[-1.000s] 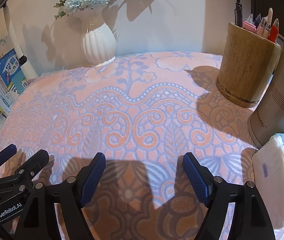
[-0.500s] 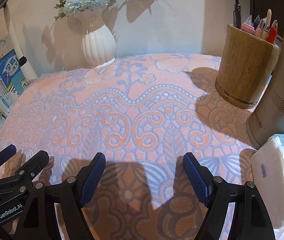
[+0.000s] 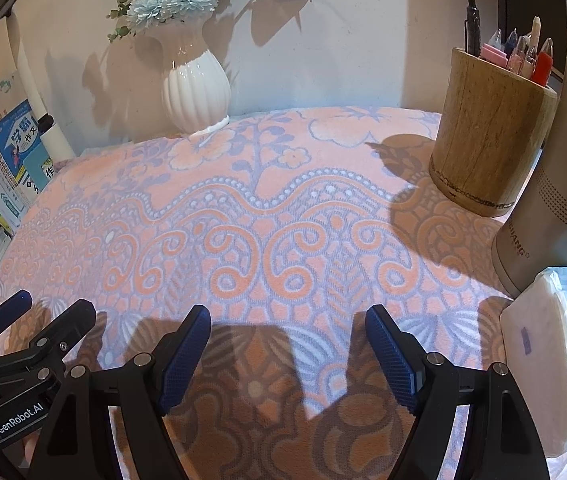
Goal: Organize soft objects
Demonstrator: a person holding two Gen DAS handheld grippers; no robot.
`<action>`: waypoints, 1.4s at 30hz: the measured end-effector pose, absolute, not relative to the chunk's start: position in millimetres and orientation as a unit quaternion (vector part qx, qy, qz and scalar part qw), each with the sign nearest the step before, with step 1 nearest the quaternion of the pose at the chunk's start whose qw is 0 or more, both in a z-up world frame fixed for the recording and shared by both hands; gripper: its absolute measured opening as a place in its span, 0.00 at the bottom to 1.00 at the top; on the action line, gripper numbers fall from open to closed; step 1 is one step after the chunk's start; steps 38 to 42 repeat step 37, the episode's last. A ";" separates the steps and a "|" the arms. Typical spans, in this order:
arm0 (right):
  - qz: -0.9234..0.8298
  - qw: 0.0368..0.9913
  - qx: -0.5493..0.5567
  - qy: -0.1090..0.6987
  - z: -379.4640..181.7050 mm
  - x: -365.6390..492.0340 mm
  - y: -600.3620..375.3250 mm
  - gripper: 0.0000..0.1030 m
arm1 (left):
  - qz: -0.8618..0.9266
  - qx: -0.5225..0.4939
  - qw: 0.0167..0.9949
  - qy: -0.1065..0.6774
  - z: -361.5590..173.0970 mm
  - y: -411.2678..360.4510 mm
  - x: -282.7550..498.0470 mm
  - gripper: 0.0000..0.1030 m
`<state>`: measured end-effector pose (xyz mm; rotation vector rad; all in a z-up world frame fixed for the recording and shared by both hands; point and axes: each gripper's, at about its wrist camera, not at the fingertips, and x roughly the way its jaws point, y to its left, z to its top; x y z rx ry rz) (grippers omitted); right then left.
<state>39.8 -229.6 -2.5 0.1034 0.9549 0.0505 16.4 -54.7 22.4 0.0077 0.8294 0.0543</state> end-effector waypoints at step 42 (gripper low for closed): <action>0.023 0.886 0.050 0.461 -2.5 39.7 -228.5 0.77 | 0.033 -0.005 0.918 0.396 23.6 -47.4 17.8 0.99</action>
